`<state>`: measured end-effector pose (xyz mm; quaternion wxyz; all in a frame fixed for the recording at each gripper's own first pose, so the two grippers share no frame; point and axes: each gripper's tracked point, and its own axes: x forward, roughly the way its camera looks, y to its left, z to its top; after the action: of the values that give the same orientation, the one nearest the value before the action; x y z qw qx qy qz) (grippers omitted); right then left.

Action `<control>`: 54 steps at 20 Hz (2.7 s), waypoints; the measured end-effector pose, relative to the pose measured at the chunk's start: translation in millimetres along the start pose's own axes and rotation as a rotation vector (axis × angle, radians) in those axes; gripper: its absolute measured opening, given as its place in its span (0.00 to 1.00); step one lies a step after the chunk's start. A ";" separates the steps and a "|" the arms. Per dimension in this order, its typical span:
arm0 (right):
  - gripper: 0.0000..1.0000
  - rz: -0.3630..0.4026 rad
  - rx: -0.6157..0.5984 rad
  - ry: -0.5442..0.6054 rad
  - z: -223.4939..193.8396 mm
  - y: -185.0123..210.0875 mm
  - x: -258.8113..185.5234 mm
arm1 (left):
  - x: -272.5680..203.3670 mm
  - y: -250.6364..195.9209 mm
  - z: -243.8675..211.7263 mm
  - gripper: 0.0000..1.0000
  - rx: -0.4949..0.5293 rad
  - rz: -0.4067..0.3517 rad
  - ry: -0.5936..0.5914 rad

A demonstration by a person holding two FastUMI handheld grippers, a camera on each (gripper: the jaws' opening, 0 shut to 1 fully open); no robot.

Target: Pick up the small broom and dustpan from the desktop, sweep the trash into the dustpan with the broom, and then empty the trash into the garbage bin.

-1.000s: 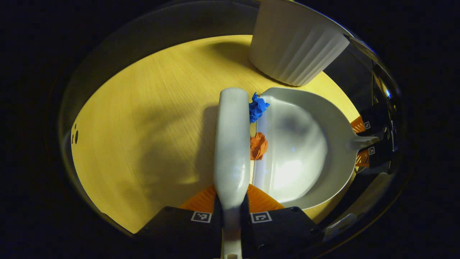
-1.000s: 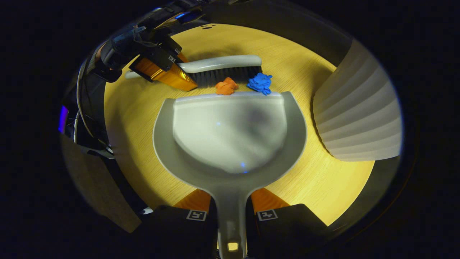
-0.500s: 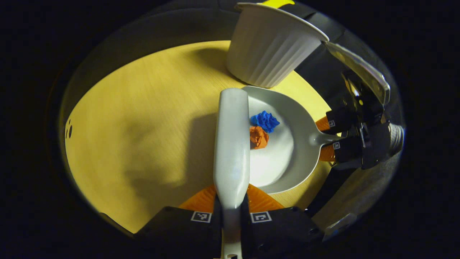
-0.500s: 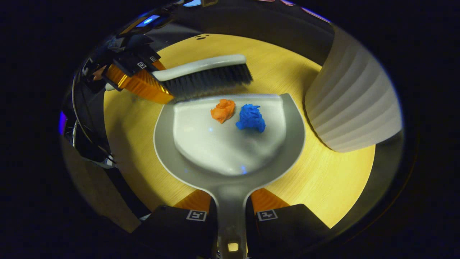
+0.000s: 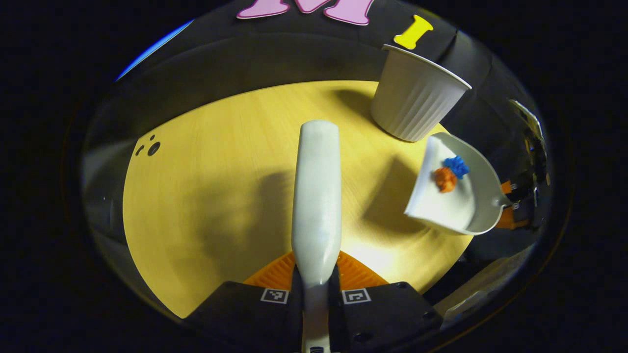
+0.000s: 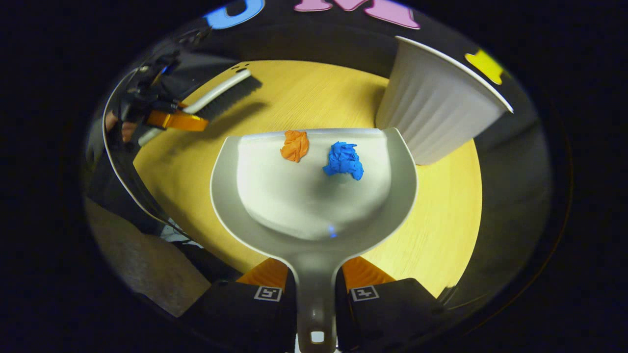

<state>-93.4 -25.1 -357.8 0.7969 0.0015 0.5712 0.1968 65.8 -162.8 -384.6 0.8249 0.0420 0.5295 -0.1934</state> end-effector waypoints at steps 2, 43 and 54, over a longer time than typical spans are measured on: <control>0.36 -0.029 0.076 -0.020 11.0 -3.3 -32.2 | 1.1 -0.4 -1.0 0.25 0.018 -0.004 0.008; 0.36 -0.463 -0.042 0.365 189.4 -261.6 -161.1 | 1.2 1.5 3.3 0.25 0.029 -0.070 0.056; 0.36 -0.329 0.115 -0.049 206.2 -206.7 -208.3 | -1.5 4.5 6.3 0.25 0.032 -0.046 0.050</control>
<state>102.6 -235.6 -143.7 0.8306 -0.0415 0.5544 0.0306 72.3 -160.0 -381.1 0.8060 0.0478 0.5475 -0.2198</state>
